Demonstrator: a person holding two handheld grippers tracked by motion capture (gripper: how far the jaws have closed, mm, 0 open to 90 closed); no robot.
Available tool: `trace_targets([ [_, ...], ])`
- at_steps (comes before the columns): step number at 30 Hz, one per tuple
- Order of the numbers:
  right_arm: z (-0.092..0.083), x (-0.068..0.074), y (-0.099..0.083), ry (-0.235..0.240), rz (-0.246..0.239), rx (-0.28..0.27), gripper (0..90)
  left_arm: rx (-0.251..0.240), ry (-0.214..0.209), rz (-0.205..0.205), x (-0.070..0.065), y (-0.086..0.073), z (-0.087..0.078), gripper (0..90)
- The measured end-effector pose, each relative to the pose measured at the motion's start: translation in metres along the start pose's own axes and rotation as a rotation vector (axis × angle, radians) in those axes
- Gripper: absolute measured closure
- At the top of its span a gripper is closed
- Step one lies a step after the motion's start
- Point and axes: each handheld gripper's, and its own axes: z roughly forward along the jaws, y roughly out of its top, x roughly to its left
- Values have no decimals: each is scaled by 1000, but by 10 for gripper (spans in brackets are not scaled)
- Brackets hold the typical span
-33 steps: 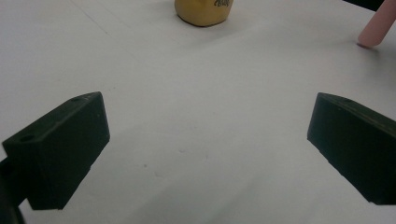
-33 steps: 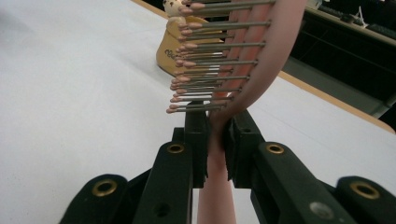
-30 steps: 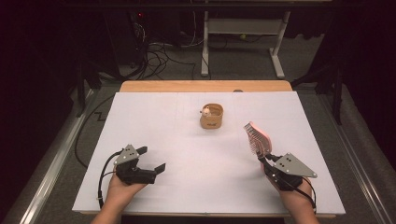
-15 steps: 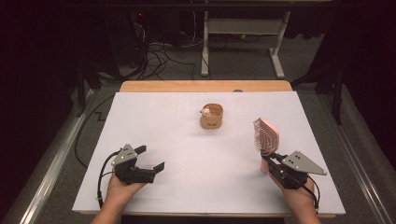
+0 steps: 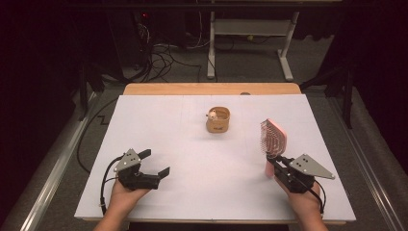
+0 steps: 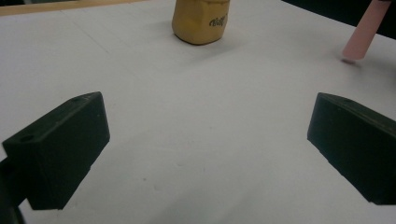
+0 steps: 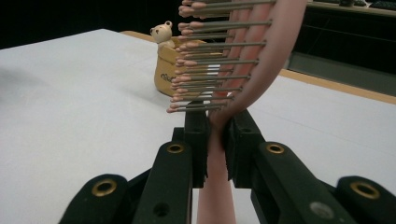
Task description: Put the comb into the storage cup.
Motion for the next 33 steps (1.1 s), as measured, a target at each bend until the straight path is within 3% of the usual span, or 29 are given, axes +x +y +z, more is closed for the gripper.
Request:
trace_targets([
  [5, 6, 5, 2, -4, -3, -2, 816, -14, -2, 25, -1, 1, 0, 0],
  [17, 18, 1, 8, -37, 50, -5, 816, -14, -29, 22, -1, 1, 2, 0],
  [28, 26, 3, 26, -48, 60, -20, 817, -17, -45, 16, 1, 1, 1, 0],
  [33, 32, 5, 34, -51, 54, -34, 817, -45, -44, 13, 0, 3, -2, 0],
])
